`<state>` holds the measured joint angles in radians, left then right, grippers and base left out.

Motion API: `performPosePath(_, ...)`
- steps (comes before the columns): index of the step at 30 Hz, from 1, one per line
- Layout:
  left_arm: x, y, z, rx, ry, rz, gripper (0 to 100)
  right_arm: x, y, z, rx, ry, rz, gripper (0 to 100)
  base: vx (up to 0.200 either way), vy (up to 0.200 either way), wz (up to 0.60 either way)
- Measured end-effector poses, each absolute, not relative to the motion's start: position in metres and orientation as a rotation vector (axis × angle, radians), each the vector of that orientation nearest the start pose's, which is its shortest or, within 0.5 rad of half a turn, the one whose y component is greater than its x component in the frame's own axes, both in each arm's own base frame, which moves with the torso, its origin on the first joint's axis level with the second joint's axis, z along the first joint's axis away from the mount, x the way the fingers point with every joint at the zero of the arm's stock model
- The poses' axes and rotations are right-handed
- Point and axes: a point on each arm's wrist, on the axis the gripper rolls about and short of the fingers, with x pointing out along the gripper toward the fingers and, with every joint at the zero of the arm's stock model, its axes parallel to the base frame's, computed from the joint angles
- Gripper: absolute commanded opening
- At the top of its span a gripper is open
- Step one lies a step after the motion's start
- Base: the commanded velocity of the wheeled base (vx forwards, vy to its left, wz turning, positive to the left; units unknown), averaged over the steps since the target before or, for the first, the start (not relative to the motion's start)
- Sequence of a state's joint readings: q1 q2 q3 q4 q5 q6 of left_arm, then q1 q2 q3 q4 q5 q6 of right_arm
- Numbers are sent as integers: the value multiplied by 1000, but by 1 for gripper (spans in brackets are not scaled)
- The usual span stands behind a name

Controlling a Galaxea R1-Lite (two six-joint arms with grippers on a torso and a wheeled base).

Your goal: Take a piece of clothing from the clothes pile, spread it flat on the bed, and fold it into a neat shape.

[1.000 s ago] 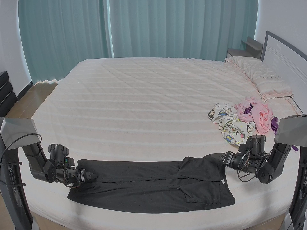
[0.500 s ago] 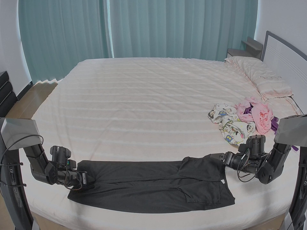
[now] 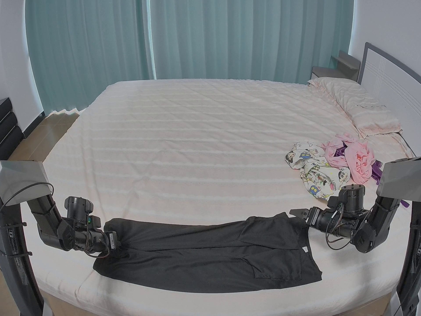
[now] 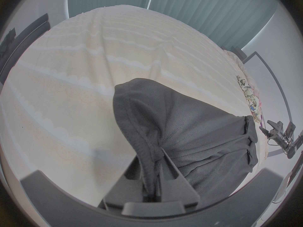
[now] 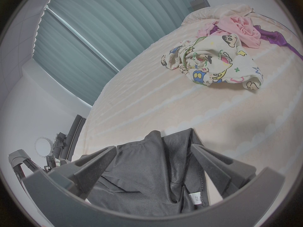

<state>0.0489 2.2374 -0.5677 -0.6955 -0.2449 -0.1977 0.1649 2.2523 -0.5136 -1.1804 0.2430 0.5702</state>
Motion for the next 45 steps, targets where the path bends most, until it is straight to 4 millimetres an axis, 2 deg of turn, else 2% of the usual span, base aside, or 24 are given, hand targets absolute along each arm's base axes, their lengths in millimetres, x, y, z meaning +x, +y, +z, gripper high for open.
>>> performPosePath(3, 302, 12, -29, -328, 974, -76, 0, 315, 58, -6, 569, 660, 226, 100, 0, 0, 0)
performPosePath(4, 302, 13, -29, -327, 971, -74, 100, 315, 58, -6, 569, 660, 226, 100, 0, 0, 0)
performPosePath(18, 298, 12, -22, -331, 966, -79, 100, 315, 58, -6, 570, 660, 226, 100, 0, 0, 0)
performPosePath(26, 293, 9, -13, -377, 970, -177, 100, 315, 58, -6, 570, 660, 225, 100, 0, 0, 0)
performPosePath(35, 298, 24, -21, -364, 971, -142, 100, 314, 58, -6, 570, 663, 226, 100, 0, 0, 0)
performPosePath(45, 297, 24, -28, -365, 990, -147, 100, 314, 58, -6, 569, 663, 227, 100, 0, 0, 0)
